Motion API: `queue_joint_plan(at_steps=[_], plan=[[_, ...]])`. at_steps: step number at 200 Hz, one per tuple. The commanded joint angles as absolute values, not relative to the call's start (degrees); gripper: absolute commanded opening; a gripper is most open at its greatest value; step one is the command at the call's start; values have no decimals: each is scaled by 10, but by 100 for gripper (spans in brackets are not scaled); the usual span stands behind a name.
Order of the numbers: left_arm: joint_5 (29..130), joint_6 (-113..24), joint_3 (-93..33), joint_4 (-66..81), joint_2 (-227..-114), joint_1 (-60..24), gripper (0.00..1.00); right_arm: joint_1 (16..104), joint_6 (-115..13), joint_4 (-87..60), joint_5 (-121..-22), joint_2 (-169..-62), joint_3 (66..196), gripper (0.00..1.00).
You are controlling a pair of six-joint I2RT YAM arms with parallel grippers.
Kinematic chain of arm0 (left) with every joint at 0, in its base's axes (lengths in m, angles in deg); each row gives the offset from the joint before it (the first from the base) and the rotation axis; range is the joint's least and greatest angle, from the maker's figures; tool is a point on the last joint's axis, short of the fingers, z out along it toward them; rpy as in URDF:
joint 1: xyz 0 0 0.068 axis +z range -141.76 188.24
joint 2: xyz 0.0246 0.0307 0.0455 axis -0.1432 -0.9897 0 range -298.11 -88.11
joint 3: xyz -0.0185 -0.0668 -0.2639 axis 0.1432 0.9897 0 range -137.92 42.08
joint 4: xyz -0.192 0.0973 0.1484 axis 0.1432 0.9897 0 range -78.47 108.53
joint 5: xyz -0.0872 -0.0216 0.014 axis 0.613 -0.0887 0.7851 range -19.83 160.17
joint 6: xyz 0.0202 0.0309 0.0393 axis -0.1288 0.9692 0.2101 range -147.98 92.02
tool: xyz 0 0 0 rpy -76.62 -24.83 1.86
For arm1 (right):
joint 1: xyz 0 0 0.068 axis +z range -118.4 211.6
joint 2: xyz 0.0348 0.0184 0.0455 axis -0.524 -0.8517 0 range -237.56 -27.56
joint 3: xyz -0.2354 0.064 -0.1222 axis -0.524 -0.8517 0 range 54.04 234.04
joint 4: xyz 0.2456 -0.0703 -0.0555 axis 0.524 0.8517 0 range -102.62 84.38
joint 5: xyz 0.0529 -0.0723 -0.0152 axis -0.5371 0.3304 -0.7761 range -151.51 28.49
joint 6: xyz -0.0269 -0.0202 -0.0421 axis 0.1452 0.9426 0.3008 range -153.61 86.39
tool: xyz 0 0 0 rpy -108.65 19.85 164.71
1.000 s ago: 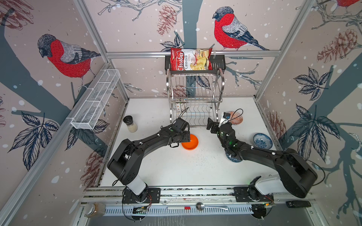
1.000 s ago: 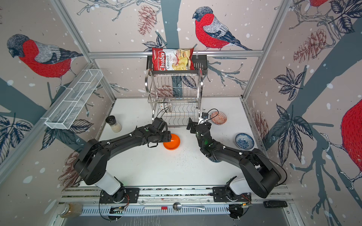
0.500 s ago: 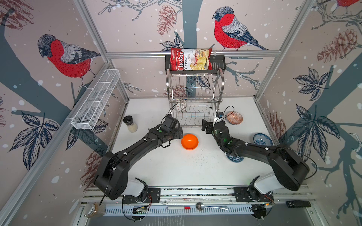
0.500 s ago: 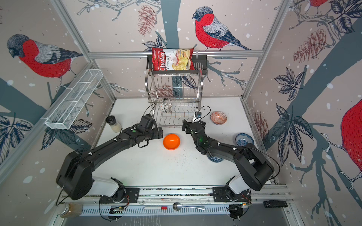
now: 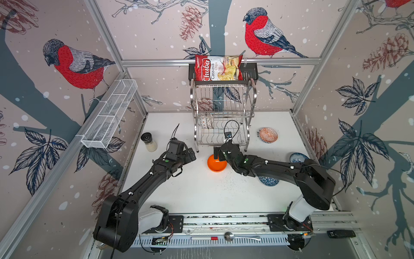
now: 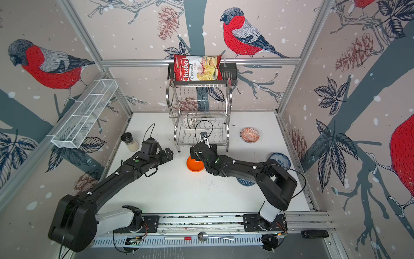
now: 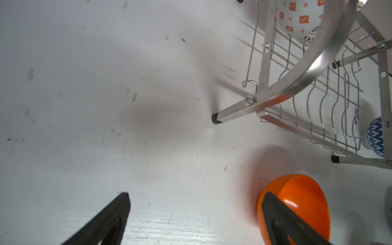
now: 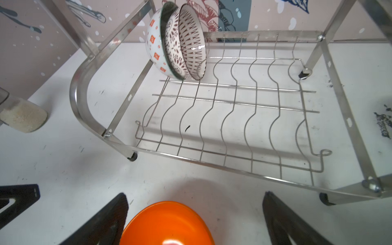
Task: Load the bowls into the dish rack
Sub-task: 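Grasp the orange bowl rim with the right gripper while the left gripper withdraws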
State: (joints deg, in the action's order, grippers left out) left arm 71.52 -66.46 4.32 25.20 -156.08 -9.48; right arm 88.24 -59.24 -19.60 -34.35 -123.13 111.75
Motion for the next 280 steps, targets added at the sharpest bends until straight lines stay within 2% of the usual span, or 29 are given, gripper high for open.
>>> queue_joint_plan(at_steps=[1, 23, 72, 96, 150, 242, 266, 280], plan=[[797, -685, 64, 186, -1544, -74, 97, 896, -606, -150, -367, -1245, 1132, 98], [840, -688, 82, 174, -1534, -49, 97, 909, -613, -144, -382, -1267, 1144, 94], [878, -690, 106, 157, -1529, -13, 97, 941, -605, -104, -387, -1336, 1206, 90], [887, -690, 107, 152, -1530, -6, 97, 945, -604, -84, -384, -1370, 1236, 85], [893, -691, 112, 144, -1530, 1, 97, 946, -605, -54, -385, -1420, 1270, 63], [916, -680, 95, 157, -1558, 6, 97, 946, -592, -62, -396, -1409, 1261, 19], [921, -679, 89, 159, -1559, 6, 97, 944, -585, -81, -409, -1388, 1247, 12], [921, -683, 89, 158, -1561, 6, 97, 942, -581, -96, -425, -1371, 1236, 12]])
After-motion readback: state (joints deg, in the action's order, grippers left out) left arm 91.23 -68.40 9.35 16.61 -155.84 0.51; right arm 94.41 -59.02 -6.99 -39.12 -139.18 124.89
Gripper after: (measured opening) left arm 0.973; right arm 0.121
